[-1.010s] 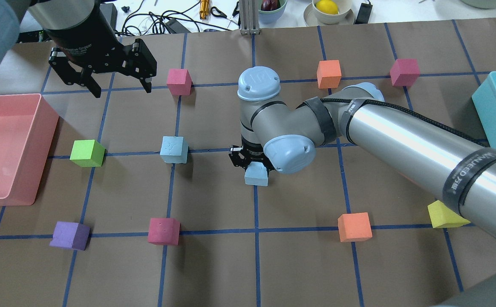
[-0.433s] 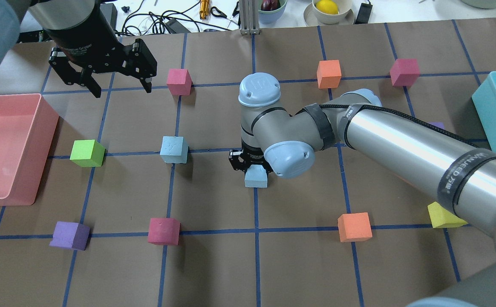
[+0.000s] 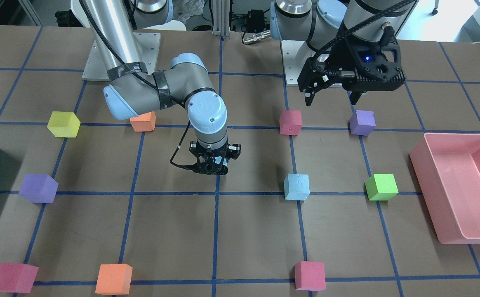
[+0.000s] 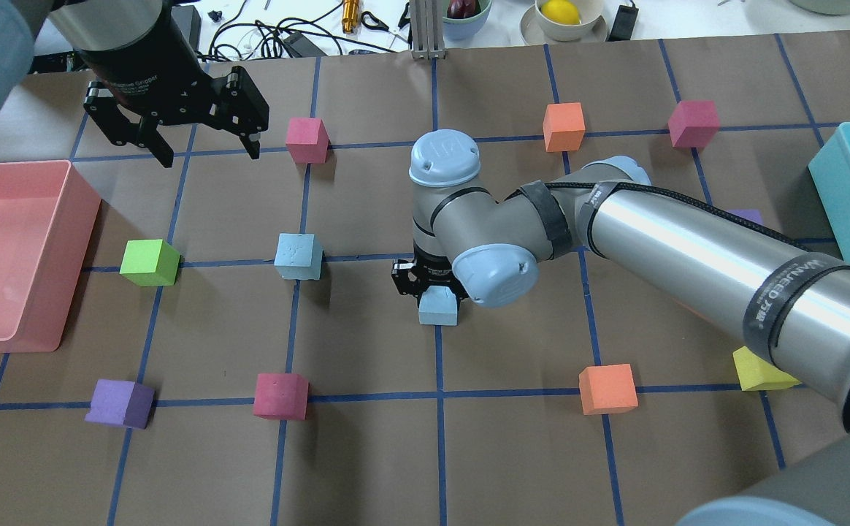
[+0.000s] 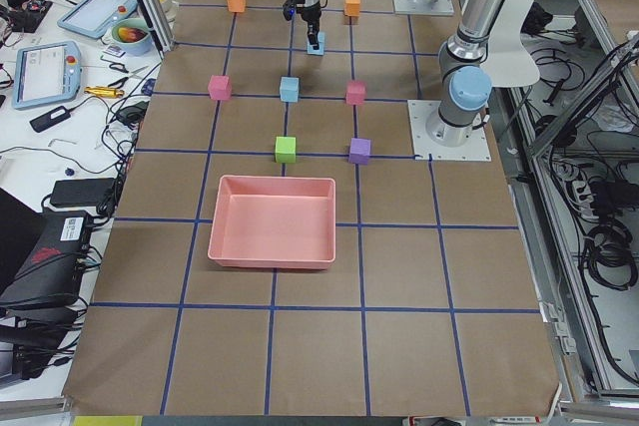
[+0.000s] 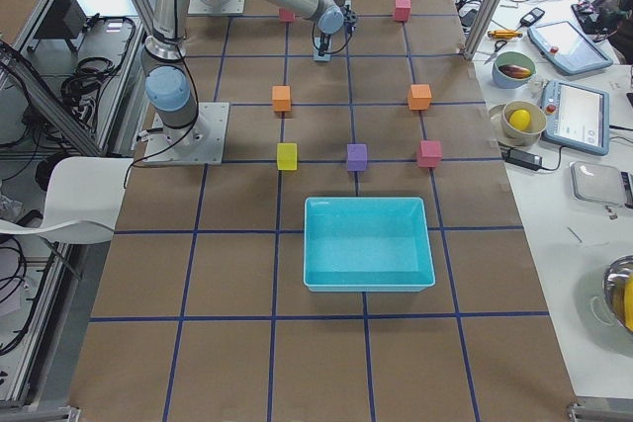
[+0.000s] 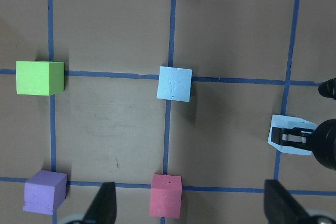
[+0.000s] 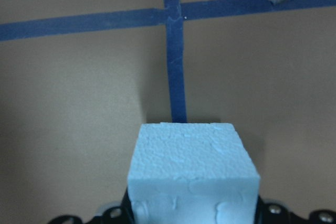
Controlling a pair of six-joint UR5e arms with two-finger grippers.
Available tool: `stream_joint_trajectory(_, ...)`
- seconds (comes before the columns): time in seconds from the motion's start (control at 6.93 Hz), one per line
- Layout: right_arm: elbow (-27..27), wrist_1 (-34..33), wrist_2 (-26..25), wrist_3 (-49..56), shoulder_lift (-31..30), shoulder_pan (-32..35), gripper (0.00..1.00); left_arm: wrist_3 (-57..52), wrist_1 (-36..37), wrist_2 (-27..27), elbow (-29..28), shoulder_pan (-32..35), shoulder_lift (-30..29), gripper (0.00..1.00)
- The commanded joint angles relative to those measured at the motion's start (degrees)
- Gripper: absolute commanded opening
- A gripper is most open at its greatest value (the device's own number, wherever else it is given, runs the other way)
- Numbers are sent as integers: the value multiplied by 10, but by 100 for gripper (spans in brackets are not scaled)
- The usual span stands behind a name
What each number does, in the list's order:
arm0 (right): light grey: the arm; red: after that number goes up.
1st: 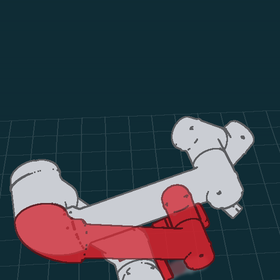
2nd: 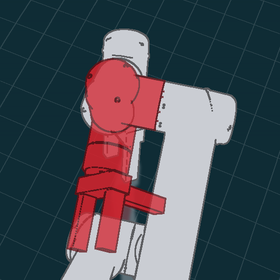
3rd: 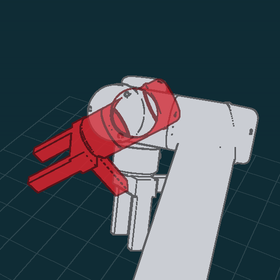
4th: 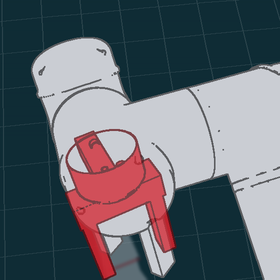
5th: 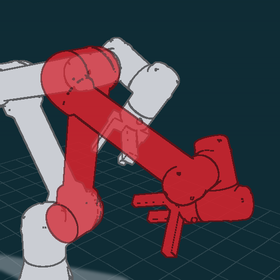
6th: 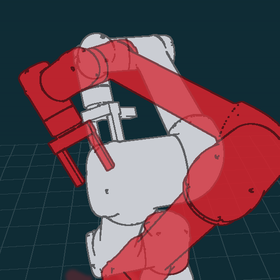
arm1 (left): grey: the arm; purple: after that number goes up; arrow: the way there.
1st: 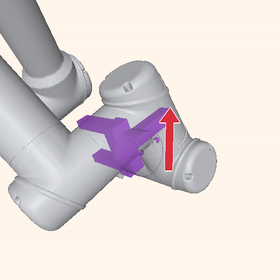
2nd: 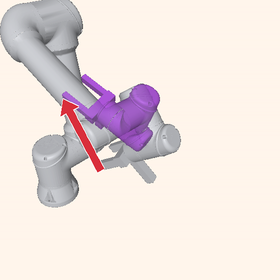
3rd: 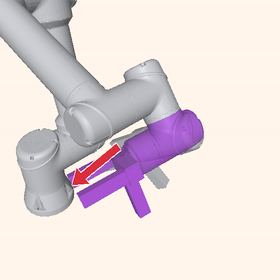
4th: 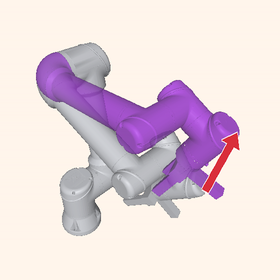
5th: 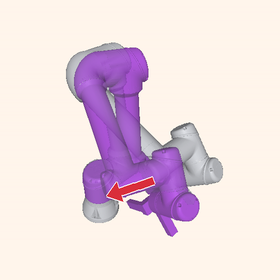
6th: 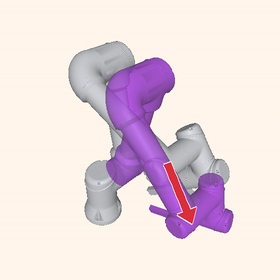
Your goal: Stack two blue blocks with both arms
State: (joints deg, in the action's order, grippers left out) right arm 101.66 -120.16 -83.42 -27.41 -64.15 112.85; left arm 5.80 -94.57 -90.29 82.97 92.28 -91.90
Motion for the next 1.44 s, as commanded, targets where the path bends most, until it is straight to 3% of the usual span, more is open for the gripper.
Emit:
stream_joint_trajectory(0.0, -1, 2, -1, 0, 0, 0, 100, 0, 0, 1, 0, 0, 2, 100)
stream_joint_trajectory(0.29, -21, 12, -1, 1, -9, -13, 100, -16, 1, 4, 1, -1, -6, 100)
stream_joint_trajectory(0.43, -54, 51, -2, 9, -30, -29, 100, -31, 3, 4, 5, -3, -22, 100)
stream_joint_trajectory(0.58, -88, 124, -9, 61, -47, -66, 100, -33, 52, 5, 33, -3, -44, 100)
stream_joint_trajectory(0.87, -106, 190, -19, 132, -104, -150, 100, -36, 242, -1, 146, -4, -113, 100)
stream_joint_trajectory(1.01, -106, 222, -81, 134, -153, -160, 100, -36, 330, -3, 196, -4, -143, 100)
stream_joint_trajectory(1.3, -107, 264, -101, 185, -212, -178, 100, -38, 367, -2, 221, -4, -194, 100)
